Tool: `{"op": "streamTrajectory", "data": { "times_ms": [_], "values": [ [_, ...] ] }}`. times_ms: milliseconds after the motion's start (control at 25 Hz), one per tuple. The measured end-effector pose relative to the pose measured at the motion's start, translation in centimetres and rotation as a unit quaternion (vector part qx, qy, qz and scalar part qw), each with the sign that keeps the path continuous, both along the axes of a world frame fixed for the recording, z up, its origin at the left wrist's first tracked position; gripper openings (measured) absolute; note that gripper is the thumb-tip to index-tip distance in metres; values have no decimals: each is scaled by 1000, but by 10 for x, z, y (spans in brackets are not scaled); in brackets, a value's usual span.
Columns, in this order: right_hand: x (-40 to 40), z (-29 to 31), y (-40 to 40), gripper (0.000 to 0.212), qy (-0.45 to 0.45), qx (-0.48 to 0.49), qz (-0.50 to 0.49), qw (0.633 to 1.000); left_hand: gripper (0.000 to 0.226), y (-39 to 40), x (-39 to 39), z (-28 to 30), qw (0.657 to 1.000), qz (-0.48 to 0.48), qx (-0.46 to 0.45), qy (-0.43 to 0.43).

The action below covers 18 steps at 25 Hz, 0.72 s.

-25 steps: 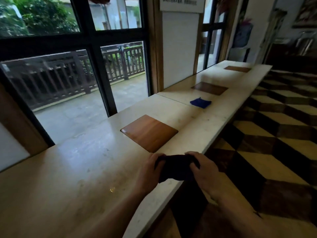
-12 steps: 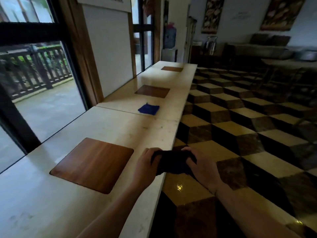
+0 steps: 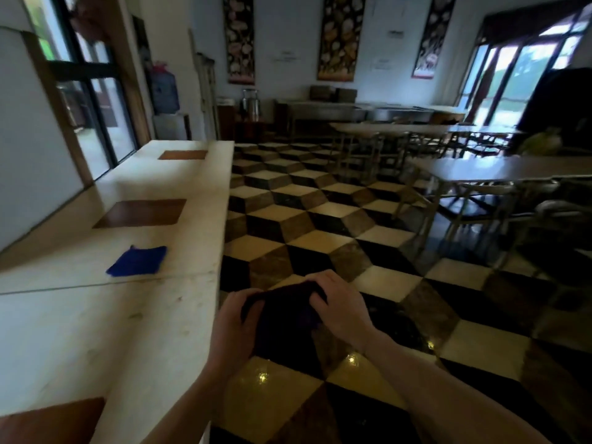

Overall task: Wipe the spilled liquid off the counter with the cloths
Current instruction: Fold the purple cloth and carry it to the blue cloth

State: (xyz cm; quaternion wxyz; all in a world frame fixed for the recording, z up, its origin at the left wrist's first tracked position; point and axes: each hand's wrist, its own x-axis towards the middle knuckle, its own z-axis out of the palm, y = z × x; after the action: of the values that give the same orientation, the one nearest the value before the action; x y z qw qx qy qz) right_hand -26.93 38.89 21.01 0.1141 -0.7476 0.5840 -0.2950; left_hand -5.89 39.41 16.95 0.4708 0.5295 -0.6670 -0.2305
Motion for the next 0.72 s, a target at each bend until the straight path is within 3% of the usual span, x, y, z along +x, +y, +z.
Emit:
{"op": "streamTrajectory", "data": {
  "times_ms": [440, 720],
  "values": [
    [-102, 32, -190, 29, 2, 11, 10, 1000, 22, -205, -93, 25, 999, -10, -14, -47],
    [-80, 14, -309, 28, -34, 31, 35, 998, 23, -305, -72, 15, 997, 37, 28, -69]
  ]
}}
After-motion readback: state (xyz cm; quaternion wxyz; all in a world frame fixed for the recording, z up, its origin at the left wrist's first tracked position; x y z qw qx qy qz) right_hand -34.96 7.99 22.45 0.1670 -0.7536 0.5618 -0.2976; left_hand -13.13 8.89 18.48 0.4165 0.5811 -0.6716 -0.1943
